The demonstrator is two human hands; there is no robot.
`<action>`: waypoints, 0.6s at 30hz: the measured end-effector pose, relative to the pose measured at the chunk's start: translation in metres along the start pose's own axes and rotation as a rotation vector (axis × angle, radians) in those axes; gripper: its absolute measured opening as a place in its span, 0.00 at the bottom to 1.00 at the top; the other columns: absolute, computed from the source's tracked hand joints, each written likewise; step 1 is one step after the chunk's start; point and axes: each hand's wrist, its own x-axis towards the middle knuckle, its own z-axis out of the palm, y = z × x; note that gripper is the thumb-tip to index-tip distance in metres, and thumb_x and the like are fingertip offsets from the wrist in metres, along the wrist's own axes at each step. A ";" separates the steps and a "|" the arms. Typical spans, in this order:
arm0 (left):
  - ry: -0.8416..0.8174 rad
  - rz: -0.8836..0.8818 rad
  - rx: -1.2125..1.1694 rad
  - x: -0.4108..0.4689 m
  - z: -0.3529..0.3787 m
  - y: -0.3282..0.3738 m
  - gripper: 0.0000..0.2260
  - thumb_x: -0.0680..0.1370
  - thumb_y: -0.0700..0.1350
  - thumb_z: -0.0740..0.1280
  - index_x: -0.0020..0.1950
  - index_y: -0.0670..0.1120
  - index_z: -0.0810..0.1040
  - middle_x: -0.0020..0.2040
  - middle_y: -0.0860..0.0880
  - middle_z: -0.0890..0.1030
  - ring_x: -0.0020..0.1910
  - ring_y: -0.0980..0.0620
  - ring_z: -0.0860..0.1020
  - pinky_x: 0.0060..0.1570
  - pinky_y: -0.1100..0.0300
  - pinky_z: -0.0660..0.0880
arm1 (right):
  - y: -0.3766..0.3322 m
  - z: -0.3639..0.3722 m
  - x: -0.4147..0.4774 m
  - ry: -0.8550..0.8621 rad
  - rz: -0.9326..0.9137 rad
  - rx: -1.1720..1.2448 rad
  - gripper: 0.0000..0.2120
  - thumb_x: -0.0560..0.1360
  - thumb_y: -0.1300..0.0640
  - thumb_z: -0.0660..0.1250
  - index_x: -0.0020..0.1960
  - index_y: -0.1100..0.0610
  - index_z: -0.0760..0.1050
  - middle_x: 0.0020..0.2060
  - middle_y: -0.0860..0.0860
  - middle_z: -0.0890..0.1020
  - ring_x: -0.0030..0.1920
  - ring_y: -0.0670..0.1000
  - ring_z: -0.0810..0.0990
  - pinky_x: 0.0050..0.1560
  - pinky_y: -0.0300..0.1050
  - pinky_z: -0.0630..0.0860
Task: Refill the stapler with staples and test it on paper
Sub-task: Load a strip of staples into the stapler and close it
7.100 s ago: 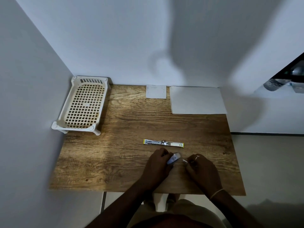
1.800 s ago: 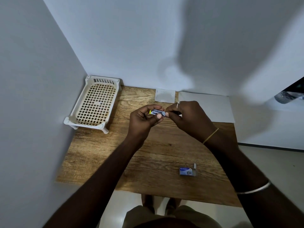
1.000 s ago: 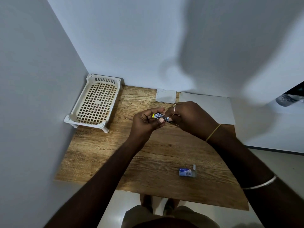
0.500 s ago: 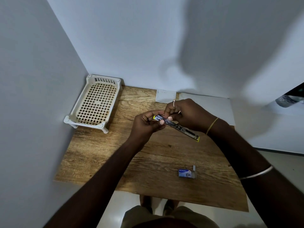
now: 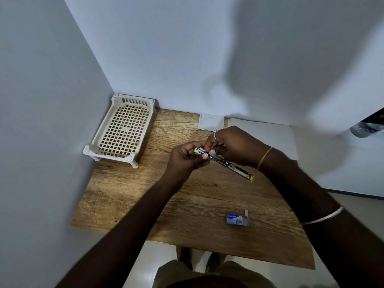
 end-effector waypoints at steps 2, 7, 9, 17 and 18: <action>0.013 -0.003 -0.006 0.000 -0.001 0.000 0.14 0.77 0.30 0.70 0.62 0.37 0.81 0.51 0.40 0.85 0.51 0.47 0.85 0.49 0.54 0.82 | 0.000 0.002 -0.001 0.006 -0.003 -0.006 0.08 0.74 0.61 0.72 0.50 0.50 0.85 0.42 0.46 0.86 0.42 0.43 0.81 0.41 0.37 0.74; 0.010 -0.009 -0.015 -0.003 -0.002 0.001 0.14 0.77 0.30 0.70 0.62 0.38 0.82 0.50 0.42 0.86 0.51 0.46 0.85 0.50 0.53 0.82 | -0.002 0.003 -0.003 0.051 -0.009 0.034 0.07 0.69 0.56 0.78 0.47 0.50 0.86 0.38 0.45 0.86 0.39 0.40 0.82 0.41 0.38 0.76; 0.012 -0.014 -0.010 -0.004 -0.002 0.001 0.14 0.77 0.30 0.70 0.61 0.39 0.82 0.50 0.42 0.87 0.51 0.47 0.85 0.50 0.54 0.82 | -0.002 0.003 -0.004 0.063 -0.008 0.043 0.07 0.69 0.56 0.78 0.47 0.50 0.86 0.38 0.45 0.86 0.37 0.38 0.81 0.39 0.32 0.73; 0.056 -0.023 0.003 -0.005 -0.002 0.000 0.15 0.77 0.29 0.70 0.63 0.37 0.81 0.53 0.38 0.86 0.52 0.45 0.85 0.52 0.50 0.83 | -0.009 0.008 -0.009 0.183 0.012 0.020 0.12 0.68 0.59 0.78 0.51 0.54 0.83 0.39 0.48 0.87 0.40 0.43 0.83 0.44 0.38 0.78; 0.063 -0.021 0.003 -0.005 -0.002 0.000 0.15 0.77 0.29 0.70 0.63 0.36 0.80 0.54 0.36 0.85 0.52 0.44 0.85 0.53 0.50 0.83 | -0.010 0.010 -0.009 0.189 0.017 -0.016 0.13 0.68 0.58 0.78 0.51 0.55 0.83 0.39 0.49 0.87 0.41 0.46 0.84 0.45 0.42 0.79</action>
